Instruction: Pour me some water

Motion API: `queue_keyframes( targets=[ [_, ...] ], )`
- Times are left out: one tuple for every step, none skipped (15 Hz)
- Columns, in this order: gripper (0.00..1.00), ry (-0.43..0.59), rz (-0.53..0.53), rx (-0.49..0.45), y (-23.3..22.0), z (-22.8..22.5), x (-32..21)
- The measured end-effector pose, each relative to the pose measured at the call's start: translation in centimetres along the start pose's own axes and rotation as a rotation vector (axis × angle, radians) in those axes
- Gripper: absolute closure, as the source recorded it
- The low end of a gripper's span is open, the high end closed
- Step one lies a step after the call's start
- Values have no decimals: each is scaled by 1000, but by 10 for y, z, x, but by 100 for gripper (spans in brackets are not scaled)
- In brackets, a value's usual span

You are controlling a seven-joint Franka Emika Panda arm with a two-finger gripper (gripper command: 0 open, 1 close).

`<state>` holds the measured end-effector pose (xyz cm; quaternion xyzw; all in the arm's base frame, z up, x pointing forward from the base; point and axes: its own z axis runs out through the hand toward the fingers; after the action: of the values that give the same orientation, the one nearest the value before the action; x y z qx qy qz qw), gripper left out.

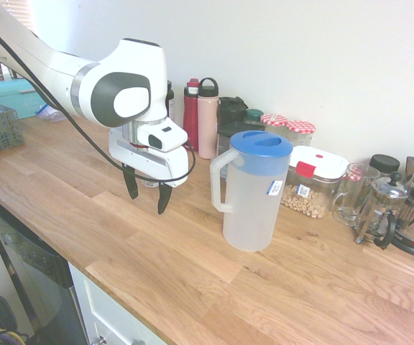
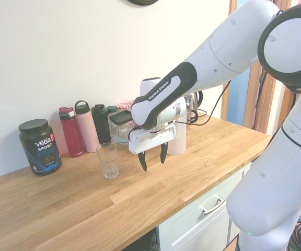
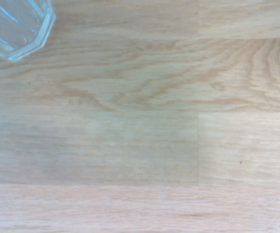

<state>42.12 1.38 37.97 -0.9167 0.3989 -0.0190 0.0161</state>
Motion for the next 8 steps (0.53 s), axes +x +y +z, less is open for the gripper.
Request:
queue_keyframes(
  targets=[
    [0,0,-1,-2,0,0,0],
    [0,0,-4,-6,0,1,0],
    [0,1,-4,-4,0,0,0],
    [0,8,-3,1,-2,-3,0],
    [0,17,-1,9,-3,-10,-1],
    [0,26,2,16,-5,-21,0],
    [0,38,8,26,-7,-38,0],
    [0,51,15,36,-7,-57,1]
  ],
)
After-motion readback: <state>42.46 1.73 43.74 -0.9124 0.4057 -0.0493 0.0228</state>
